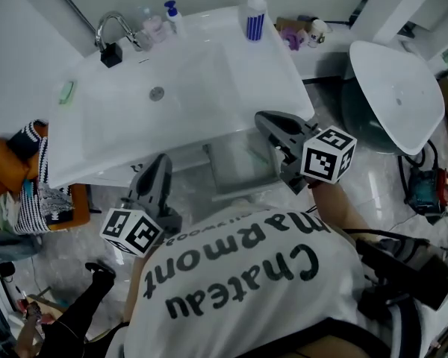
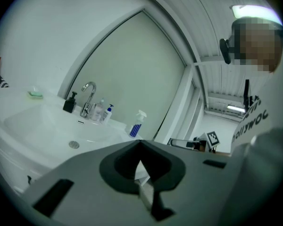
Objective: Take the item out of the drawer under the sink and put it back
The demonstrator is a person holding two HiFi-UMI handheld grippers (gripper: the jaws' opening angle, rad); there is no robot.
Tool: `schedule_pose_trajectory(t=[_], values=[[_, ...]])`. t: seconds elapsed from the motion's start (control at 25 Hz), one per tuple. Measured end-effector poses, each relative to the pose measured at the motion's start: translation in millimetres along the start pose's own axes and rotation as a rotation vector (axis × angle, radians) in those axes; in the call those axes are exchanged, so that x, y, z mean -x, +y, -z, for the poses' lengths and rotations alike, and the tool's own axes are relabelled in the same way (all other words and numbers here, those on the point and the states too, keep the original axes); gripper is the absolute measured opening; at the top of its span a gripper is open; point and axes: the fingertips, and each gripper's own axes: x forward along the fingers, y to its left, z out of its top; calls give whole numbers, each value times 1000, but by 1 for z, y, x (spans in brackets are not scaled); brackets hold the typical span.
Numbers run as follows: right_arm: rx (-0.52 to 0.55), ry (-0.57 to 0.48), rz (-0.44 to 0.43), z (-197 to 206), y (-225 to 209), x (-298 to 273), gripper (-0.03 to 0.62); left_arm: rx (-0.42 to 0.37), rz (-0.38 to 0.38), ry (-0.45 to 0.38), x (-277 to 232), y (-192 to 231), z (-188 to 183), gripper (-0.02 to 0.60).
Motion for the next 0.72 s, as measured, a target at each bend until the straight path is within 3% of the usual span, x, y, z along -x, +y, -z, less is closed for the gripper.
schedule_pose_trajectory(t=[0.4, 0.72], values=[[12, 108, -79, 36, -8, -12, 12, -6, -29, -44, -21, -5, 10, 6], [-64, 218, -83, 91, -22, -14, 12, 57, -53, -27, -21, 5, 41, 6]])
